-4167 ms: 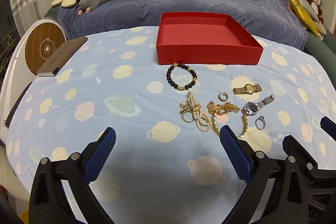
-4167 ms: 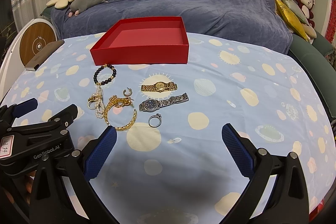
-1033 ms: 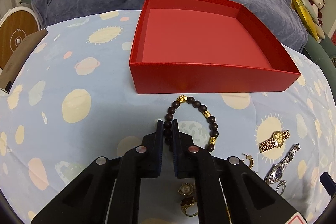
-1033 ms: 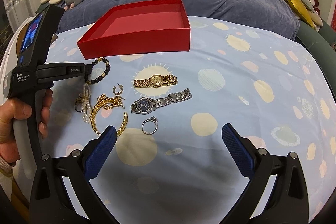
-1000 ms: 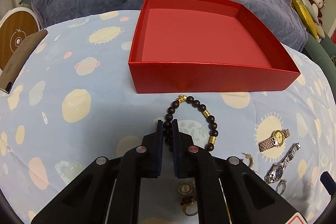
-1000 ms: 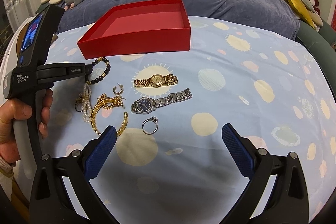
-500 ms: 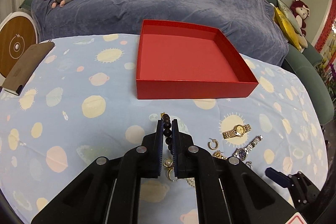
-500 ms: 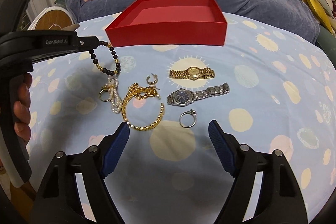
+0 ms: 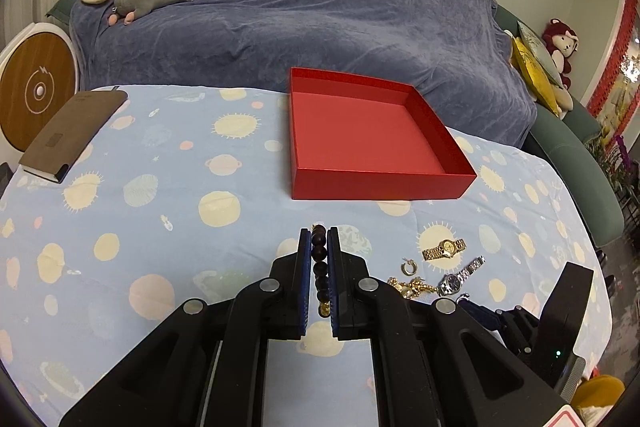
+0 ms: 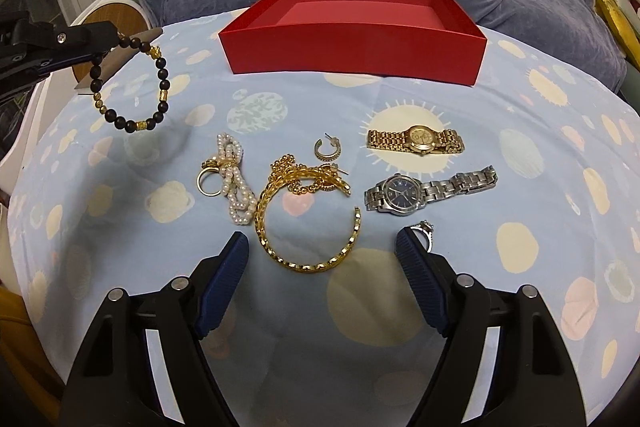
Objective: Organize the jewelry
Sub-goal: 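Grasp the gold open bangle with the right gripper and lift while the left gripper holds the bracelet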
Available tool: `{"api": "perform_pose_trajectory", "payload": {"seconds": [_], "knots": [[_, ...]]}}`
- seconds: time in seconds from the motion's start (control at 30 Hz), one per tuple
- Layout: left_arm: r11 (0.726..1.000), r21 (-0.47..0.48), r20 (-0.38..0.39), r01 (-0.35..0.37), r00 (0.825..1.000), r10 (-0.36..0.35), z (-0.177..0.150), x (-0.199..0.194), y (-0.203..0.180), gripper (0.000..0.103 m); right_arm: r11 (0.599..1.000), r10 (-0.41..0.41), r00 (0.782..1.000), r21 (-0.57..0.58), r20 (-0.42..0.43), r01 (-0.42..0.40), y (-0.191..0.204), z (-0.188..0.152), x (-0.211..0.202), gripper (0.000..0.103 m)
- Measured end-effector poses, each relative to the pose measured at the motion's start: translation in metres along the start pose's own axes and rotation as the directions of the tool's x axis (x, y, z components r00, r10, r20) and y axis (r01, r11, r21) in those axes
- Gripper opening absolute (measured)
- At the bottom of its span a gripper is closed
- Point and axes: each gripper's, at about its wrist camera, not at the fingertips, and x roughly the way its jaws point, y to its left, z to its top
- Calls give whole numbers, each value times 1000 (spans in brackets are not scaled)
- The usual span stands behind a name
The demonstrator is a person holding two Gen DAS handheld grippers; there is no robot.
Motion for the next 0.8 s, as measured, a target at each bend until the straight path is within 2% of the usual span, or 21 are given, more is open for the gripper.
{"api": "perform_pose_trajectory", "payload": {"seconds": [0.2, 0.3, 0.47, 0.53, 0.63, 0.73, 0.8], "knots": [[1000, 4, -21, -5, 1000, 5, -8, 1, 6, 5, 1000, -12, 1000, -21, 7, 12, 1, 0, 3, 59], [1000, 4, -30, -10, 1000, 11, -11, 3, 9, 5, 1000, -7, 1000, -22, 11, 7, 0, 1, 2, 50], [1000, 4, -33, -16, 999, 16, -12, 5, 10, 5, 1000, 0, 1000, -25, 11, 1, 0, 0, 2, 52], [1000, 5, -32, -13, 999, 13, -12, 6, 9, 5, 1000, 20, 1000, -20, 12, -20, 0, 0, 3, 58], [1000, 8, -31, -8, 999, 8, -12, 7, 6, 5, 1000, 19, 1000, -24, 15, -19, 1, 2, 5, 60], [1000, 6, -36, -2, 999, 2, -12, 9, 3, 5, 999, 21, 1000, -25, 21, -20, 1, 5, 7, 61], [1000, 10, -36, -3, 999, 4, -12, 10, 1, 5, 1000, 18, 1000, -26, 22, -18, 0, 6, 7, 54]]}}
